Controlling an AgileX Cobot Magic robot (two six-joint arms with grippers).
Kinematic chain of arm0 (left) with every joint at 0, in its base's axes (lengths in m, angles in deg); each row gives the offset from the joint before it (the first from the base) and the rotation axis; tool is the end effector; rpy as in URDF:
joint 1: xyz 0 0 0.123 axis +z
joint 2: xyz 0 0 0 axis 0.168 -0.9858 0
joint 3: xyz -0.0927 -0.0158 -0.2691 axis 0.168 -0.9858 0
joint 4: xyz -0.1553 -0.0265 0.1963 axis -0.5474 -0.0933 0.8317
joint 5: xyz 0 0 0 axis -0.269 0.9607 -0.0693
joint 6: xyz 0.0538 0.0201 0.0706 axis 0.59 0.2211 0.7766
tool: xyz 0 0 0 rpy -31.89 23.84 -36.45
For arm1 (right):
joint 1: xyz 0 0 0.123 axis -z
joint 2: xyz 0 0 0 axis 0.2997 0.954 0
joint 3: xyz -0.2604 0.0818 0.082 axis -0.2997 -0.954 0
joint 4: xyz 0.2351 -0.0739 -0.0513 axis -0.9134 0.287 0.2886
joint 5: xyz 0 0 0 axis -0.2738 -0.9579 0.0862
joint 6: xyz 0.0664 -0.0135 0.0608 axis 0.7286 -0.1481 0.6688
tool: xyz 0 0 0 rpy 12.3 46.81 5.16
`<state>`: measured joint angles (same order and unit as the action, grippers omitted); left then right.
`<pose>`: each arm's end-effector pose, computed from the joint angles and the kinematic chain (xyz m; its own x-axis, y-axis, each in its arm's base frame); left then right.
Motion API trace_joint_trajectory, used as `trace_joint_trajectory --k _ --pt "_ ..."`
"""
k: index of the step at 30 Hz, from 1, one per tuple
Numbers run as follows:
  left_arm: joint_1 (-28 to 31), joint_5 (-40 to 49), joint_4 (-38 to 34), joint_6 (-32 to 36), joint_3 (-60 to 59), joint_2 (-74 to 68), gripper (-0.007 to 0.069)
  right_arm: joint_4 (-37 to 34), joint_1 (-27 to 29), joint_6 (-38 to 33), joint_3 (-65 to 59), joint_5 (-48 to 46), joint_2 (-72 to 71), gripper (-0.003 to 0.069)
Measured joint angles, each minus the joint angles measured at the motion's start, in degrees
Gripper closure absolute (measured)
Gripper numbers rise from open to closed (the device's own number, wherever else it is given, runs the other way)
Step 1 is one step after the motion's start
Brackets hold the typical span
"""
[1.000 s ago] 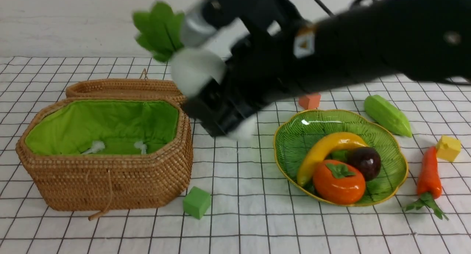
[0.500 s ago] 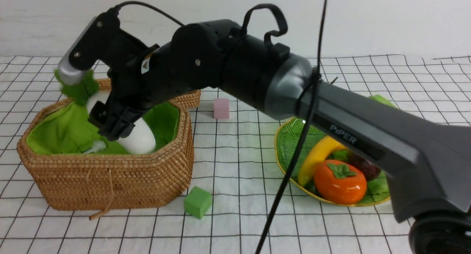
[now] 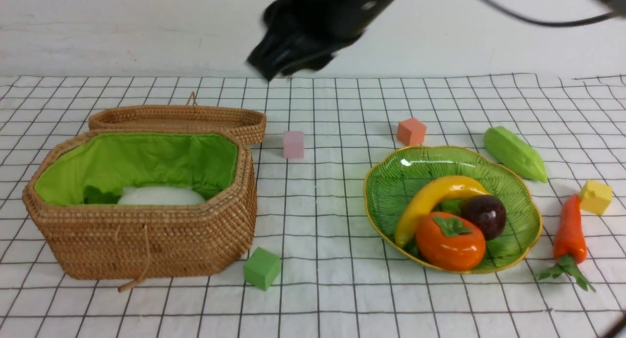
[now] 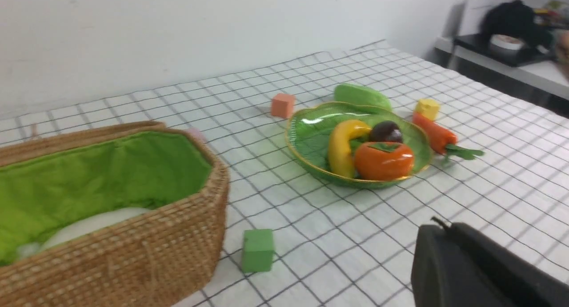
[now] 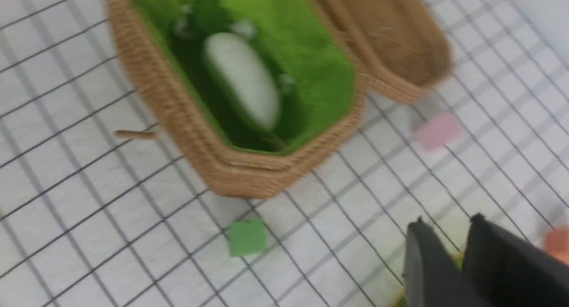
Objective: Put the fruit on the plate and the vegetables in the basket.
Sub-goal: Use the right arm to grab a carrot and put it into the left basket
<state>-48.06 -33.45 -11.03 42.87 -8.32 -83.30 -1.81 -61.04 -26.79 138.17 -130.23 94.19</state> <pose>0.0075 -0.0110 0.3261 -0.1370 0.0214 -0.9903 0.6457 0.7601 -0.0729 0.2787 0.2584 0.4602 -0.3821 -0.6009 -0.7021 -0.7363 0.6571 -0.1616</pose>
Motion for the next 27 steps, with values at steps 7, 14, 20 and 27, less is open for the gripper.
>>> trace_joint_trajectory --k 7,14,20,27 --pt "0.0 -0.2 -12.4 8.0 0.0 0.0 0.0638 5.2 15.0 23.6 -25.6 -0.1 -17.1 0.0656" --pt "0.0 -2.3 -13.7 8.4 0.0 0.0 0.0638 3.2 36.3 30.7 -49.0 5.8 -20.9 0.0487" --pt "0.0 -5.2 -13.7 8.5 0.0 0.0 0.0638 -9.6 49.8 22.9 -53.7 14.9 -12.8 0.0203" --pt "0.0 -5.4 -13.8 8.5 0.0 0.0 0.0637 -14.1 51.8 18.5 -53.7 22.7 -2.8 0.0115"
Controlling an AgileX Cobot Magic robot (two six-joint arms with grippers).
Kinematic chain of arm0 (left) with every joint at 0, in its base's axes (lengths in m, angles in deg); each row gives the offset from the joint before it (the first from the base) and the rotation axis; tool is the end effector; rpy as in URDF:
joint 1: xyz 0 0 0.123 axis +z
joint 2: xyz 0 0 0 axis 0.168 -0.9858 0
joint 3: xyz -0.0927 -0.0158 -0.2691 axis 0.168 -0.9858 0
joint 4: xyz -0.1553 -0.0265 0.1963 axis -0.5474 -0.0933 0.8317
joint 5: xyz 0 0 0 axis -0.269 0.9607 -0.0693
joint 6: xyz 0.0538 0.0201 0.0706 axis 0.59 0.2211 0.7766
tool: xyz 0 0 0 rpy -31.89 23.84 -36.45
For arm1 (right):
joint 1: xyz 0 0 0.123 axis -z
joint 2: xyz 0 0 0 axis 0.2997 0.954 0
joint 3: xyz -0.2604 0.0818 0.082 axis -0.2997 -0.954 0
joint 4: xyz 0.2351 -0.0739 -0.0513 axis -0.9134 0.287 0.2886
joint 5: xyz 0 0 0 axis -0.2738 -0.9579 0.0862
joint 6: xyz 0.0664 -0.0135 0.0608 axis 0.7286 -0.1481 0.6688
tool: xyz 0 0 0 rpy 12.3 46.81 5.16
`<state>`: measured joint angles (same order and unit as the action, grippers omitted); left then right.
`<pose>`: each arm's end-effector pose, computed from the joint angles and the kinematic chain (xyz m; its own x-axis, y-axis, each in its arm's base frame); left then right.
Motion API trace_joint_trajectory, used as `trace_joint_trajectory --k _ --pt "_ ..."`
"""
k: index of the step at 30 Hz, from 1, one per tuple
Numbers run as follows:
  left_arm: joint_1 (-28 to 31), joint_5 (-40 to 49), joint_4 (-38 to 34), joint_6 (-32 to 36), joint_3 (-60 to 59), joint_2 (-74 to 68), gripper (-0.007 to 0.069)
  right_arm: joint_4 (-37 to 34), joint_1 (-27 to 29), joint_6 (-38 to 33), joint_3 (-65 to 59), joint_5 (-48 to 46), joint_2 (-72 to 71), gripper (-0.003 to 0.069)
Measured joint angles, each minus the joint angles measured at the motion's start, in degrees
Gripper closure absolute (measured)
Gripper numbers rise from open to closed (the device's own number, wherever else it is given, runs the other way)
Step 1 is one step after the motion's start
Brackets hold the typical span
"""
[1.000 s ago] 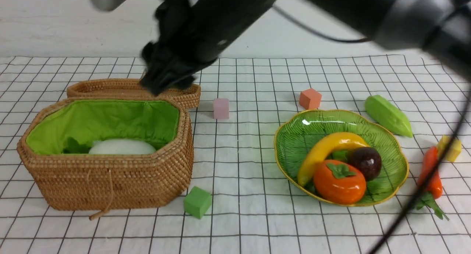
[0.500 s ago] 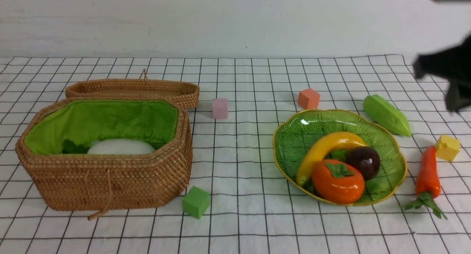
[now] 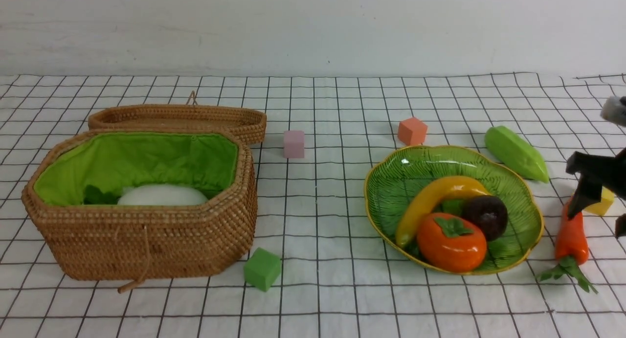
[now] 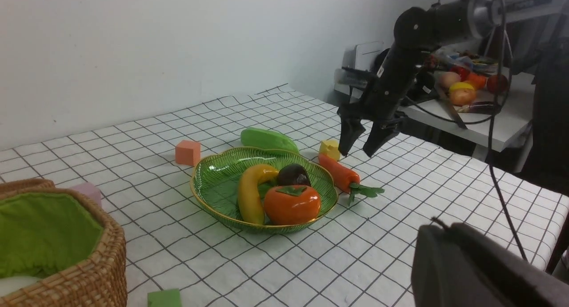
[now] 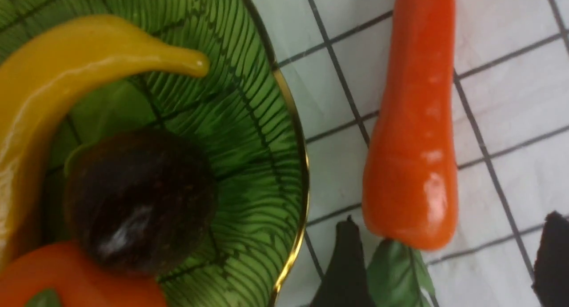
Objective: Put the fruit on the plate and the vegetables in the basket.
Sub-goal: Use the right arm to grab a carrot and put it into the left basket
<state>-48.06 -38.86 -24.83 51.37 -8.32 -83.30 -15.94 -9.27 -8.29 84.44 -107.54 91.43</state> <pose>0.0000 -0.0196 0.3366 -0.0965 -0.0829 -0.9919 0.7374 0.6633 -0.1272 0.3534 -0.0379 0.2272 -0.8716 0.4153 -0.2603 0.3660 0.9047 0.2179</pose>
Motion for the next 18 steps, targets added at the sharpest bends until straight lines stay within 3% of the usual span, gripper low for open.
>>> trace_joint_trajectory --k 10,14,18 --pt "0.0 0.0 0.0 0.0 0.0 0.0 0.0631 0.0 0.0 -0.1 0.0 4.0 8.7 0.0141" --pt "0.0 0.0 0.0 0.0 0.0 0.0 0.0629 0.5 0.0 -2.0 0.4 3.7 11.1 0.0251" --pt "0.0 0.0 0.0 -0.1 0.0 0.0 0.0629 0.5 0.0 -3.8 0.7 3.3 11.2 0.0269"
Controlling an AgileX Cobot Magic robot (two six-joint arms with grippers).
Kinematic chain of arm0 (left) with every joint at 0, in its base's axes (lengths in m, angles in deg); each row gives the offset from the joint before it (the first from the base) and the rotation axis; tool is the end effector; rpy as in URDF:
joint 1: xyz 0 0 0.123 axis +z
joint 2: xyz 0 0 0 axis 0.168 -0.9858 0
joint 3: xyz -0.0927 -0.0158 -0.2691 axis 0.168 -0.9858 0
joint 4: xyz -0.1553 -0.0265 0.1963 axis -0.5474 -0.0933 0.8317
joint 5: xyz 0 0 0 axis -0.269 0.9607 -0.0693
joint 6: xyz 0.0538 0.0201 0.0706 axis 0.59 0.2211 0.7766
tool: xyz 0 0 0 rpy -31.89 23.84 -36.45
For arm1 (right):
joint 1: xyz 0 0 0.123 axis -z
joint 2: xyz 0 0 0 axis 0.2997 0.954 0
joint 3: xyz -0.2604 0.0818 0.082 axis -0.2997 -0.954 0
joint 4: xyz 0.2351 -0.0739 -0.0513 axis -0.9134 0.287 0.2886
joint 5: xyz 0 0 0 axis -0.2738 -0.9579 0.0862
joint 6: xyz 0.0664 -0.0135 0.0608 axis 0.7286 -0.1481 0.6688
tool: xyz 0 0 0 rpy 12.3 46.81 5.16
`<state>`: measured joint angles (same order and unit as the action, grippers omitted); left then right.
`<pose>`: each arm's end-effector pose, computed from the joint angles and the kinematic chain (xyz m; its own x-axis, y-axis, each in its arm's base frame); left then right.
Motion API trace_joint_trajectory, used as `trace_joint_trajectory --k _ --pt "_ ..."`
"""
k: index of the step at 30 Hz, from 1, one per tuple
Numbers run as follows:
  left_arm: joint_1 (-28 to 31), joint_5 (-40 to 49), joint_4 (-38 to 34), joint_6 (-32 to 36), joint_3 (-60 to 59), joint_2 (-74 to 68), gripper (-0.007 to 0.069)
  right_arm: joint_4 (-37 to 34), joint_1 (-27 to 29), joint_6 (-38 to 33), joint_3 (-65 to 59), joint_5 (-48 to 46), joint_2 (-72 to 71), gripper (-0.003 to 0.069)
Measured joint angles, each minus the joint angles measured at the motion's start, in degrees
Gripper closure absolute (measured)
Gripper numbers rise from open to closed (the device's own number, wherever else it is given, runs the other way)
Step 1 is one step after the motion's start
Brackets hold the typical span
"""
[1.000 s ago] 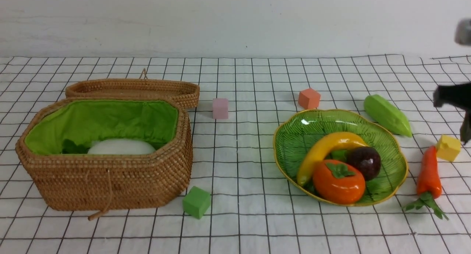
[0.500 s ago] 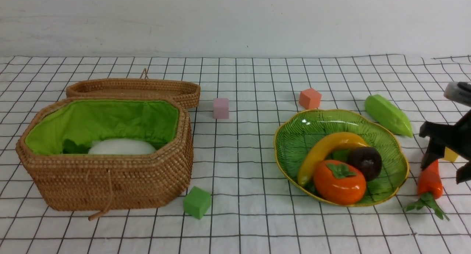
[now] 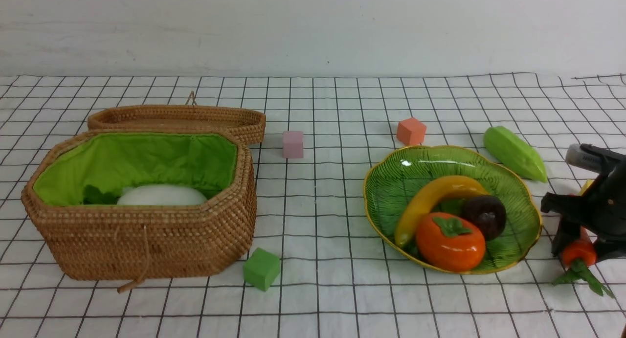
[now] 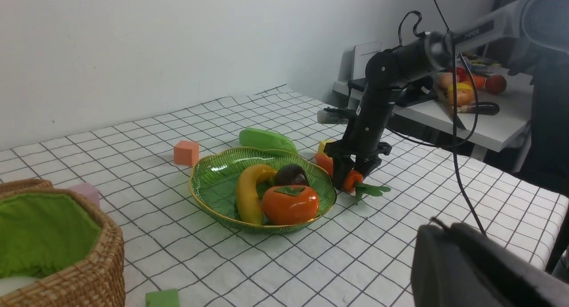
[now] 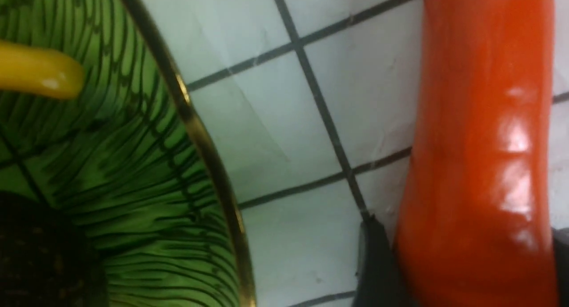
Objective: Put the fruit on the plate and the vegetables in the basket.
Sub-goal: Use the right arm to grab a carrot and put it into the left basket
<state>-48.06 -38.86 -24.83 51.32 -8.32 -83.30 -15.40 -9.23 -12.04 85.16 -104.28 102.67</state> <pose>0.0000 -0.0196 0.3366 -0.0972 -0.0834 -0.9918 0.7374 0.6633 -0.1280 0.3742 -0.0424 0.1595 -0.9194 0.3610 -0.1558 0.3364 0.9274 0.1637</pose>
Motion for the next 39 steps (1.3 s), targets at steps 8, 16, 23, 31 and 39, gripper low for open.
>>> trace_joint_trajectory --k 8,16,23,31,39 --pt "0.0 3.3 3.7 -1.7 0.0 -0.6 0.0629 -0.9 -3.7 -0.1 -0.8 -12.0 -11.5 0.0268" --pt "0.0 2.7 25.0 -21.4 0.0 -2.4 0.0629 -6.1 -24.3 -11.8 12.4 -10.8 -22.8 0.0268" --pt "0.0 2.4 36.2 -36.1 0.0 -2.7 0.0629 -15.7 -43.9 -30.2 33.9 -6.5 -11.0 0.0268" --pt "0.0 2.5 39.3 -37.7 0.0 -2.7 0.0624 -18.6 -53.8 -43.3 54.7 -1.0 10.0 0.0268" --pt "0.0 2.8 39.5 -37.7 0.0 -2.7 0.0622 -17.3 -55.9 -51.3 59.5 6.3 20.5 0.0186"
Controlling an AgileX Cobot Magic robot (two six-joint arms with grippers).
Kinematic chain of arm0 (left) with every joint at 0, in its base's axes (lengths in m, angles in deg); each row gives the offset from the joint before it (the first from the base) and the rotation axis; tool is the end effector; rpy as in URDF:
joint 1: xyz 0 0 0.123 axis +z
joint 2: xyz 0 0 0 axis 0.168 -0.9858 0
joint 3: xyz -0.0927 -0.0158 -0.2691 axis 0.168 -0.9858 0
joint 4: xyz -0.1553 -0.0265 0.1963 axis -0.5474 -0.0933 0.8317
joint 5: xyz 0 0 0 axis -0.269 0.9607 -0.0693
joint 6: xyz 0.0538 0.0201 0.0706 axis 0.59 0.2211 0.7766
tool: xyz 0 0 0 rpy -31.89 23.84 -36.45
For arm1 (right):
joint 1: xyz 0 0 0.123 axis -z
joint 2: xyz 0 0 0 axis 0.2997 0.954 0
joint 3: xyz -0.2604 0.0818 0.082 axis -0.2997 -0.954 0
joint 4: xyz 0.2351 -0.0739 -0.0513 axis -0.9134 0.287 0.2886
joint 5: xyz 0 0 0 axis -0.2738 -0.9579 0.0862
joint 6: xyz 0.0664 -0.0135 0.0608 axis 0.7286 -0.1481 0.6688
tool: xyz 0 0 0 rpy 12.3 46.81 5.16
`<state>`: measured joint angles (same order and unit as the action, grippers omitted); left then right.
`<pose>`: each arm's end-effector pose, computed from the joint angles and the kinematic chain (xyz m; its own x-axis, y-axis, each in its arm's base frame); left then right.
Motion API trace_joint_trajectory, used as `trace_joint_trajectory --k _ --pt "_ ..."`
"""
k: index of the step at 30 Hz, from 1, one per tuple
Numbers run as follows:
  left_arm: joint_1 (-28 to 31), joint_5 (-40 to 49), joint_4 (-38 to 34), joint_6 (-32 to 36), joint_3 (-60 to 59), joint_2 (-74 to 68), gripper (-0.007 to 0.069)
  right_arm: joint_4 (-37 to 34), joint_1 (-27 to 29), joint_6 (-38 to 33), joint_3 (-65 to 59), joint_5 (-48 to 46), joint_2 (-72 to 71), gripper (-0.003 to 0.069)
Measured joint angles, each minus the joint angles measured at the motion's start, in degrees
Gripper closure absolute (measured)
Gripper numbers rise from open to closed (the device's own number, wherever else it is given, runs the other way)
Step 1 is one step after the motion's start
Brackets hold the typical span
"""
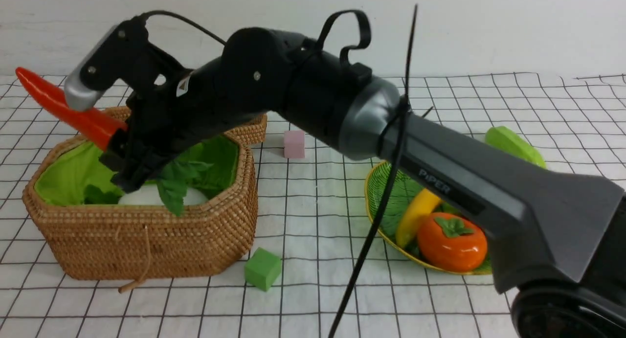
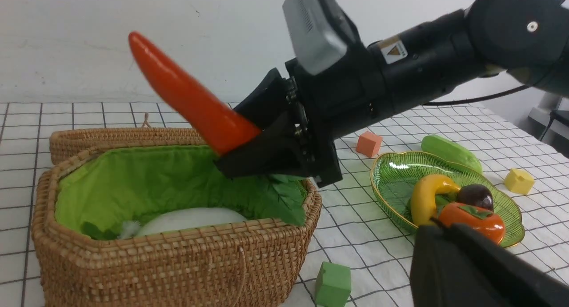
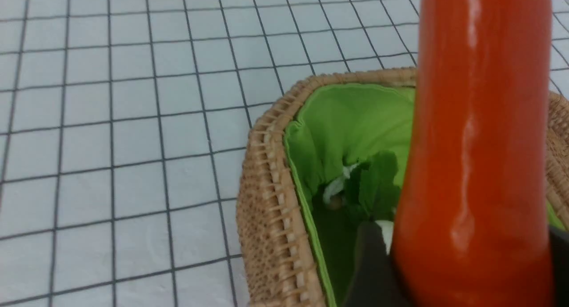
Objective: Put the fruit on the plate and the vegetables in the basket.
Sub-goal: Use the right arm to grab a carrot and put it into the left basket, then take a chayote with your right arm and place it on the basket on the left.
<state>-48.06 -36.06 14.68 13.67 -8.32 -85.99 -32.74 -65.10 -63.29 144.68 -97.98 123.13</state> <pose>0.0289 0.0027 0.3326 -0.1573 -0.1387 -0.9778 0.4096 0.8917 -0.1924 0.3445 0.4174 0.3048 0.0276 -0.5299 -0.8476 -0.9408 0.2729 -0.2012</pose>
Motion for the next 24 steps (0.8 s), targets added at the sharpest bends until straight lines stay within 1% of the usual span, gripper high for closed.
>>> trace_joint_trajectory --k 1,2,4,6,8,9,11,12,13,14,15,16,17,18,19,20,21,22,24 --pt "0.0 0.0 0.0 0.0 0.0 0.0 0.0622 0.3 0.0 -0.1 0.0 0.0 0.1 0.0177" --pt "0.0 0.0 0.0 0.0 0.0 0.0 0.0621 1.3 0.0 -0.1 0.0 -0.2 0.2 0.0109" --pt "0.0 0.0 0.0 0.0 0.0 0.0 0.0619 3.2 0.0 1.4 0.0 -2.0 -0.5 0.0027" --pt "0.0 -0.2 0.0 0.0 0.0 0.0 0.0619 5.9 0.1 3.9 0.0 -5.8 -2.3 -0.0010" --pt "0.0 -1.2 -0.1 0.0 0.0 0.0 0.0619 11.7 0.2 8.9 0.0 -12.7 -6.5 -0.0010" --pt "0.0 -1.4 -0.2 0.0 0.0 0.0 0.0619 11.7 0.3 9.3 0.0 -13.4 -6.5 -0.0009" --pt "0.0 -2.8 -1.7 0.6 0.0 -0.1 0.0617 20.9 1.6 15.2 0.6 -23.3 -12.3 0.0048" --pt "0.0 -3.4 -2.9 1.7 0.0 -0.1 0.0617 25.6 2.8 17.4 0.7 -27.6 -14.9 0.0094" --pt "0.0 -3.4 -3.2 1.7 0.0 -0.1 0.0617 26.4 2.8 17.8 0.7 -27.6 -15.2 0.0094" --pt "0.0 -4.0 -5.8 4.2 0.0 -0.1 0.0617 30.8 5.0 20.1 0.9 -30.6 -17.2 0.0157" --pt "0.0 -4.2 -7.5 5.8 0.0 -0.1 0.0617 33.9 7.1 22.1 0.8 -31.6 -18.5 0.0207" --pt "0.0 -4.3 -11.2 8.6 0.0 -0.1 0.0617 36.8 9.5 24.2 0.3 -32.2 -19.9 0.0267" --pt "0.0 -4.3 -14.2 11.2 0.0 -0.1 0.0617 38.4 12.2 25.6 -0.4 -32.4 -20.8 0.0316" --pt "0.0 -4.3 -14.8 11.8 0.0 -0.1 0.0617 38.7 13.3 26.0 -0.6 -32.4 -21.0 0.0326" --pt "0.0 -4.3 -19.0 16.5 0.0 -0.1 0.0617 39.7 17.4 27.4 -2.2 -32.5 -22.1 0.0386" --pt "0.0 -4.3 -22.7 20.2 0.0 -0.1 0.0617 39.8 21.0 28.2 -4.2 -32.6 -23.0 0.0430" --pt "0.0 -4.3 -25.1 22.0 0.0 -0.1 0.0617 39.8 23.5 28.3 -5.2 -32.6 -23.4 0.0442" --pt "0.0 -4.3 -28.2 26.1 0.0 -0.1 0.0617 39.2 27.4 28.5 -7.2 -32.6 -24.0 0.0456" --pt "0.0 -4.3 -32.1 30.6 0.0 -0.1 0.0617 36.7 33.3 28.6 -9.9 -32.6 -24.1 0.0454"
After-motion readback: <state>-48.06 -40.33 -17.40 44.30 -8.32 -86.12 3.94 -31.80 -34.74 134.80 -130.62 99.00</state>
